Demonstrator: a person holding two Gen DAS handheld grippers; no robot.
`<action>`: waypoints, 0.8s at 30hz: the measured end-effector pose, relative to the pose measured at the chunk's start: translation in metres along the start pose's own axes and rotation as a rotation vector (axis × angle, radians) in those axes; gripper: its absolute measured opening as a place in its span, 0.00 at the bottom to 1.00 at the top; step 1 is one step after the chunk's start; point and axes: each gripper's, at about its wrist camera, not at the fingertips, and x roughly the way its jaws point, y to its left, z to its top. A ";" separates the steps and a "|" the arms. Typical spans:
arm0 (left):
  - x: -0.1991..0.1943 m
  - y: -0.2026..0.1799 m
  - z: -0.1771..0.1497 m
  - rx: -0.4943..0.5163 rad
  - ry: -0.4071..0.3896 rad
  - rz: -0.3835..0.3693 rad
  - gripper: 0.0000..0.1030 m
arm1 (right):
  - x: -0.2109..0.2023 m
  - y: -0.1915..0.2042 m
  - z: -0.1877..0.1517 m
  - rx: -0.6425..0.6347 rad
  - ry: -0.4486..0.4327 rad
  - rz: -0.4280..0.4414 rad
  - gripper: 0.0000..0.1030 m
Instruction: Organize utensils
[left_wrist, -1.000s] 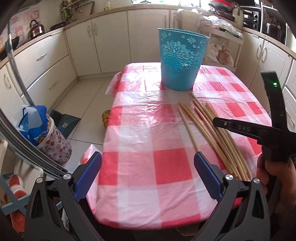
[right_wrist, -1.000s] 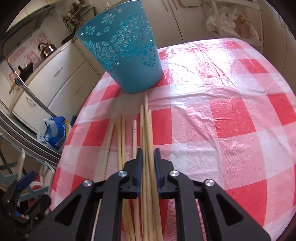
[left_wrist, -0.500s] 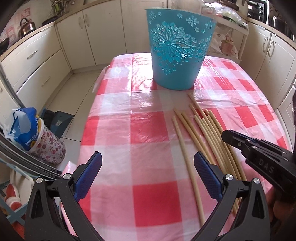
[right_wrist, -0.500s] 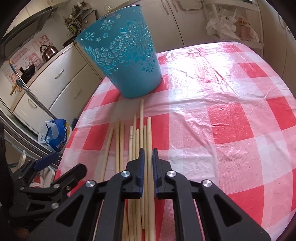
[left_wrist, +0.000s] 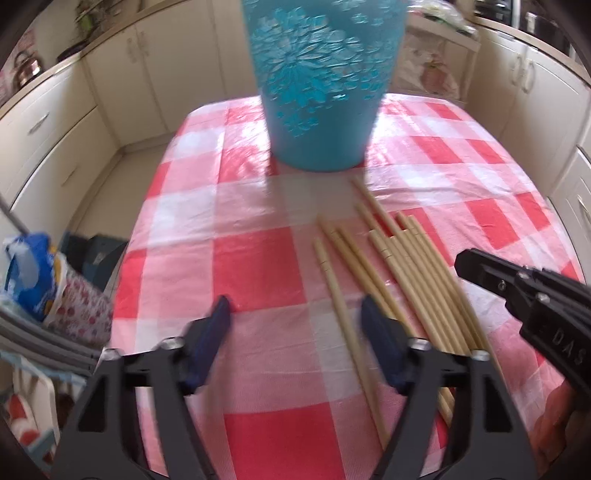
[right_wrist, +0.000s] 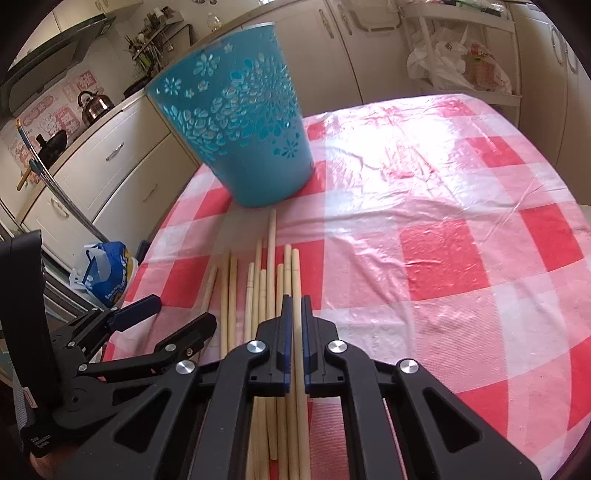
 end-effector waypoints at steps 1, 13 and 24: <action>0.000 -0.001 0.001 0.021 -0.002 -0.009 0.47 | 0.000 0.000 0.000 0.000 0.002 0.002 0.05; 0.006 -0.004 0.018 0.245 0.017 -0.211 0.20 | 0.013 0.008 0.003 -0.058 0.023 -0.059 0.31; 0.011 -0.023 0.026 0.478 0.006 -0.264 0.14 | 0.023 0.022 0.004 -0.202 0.043 -0.167 0.11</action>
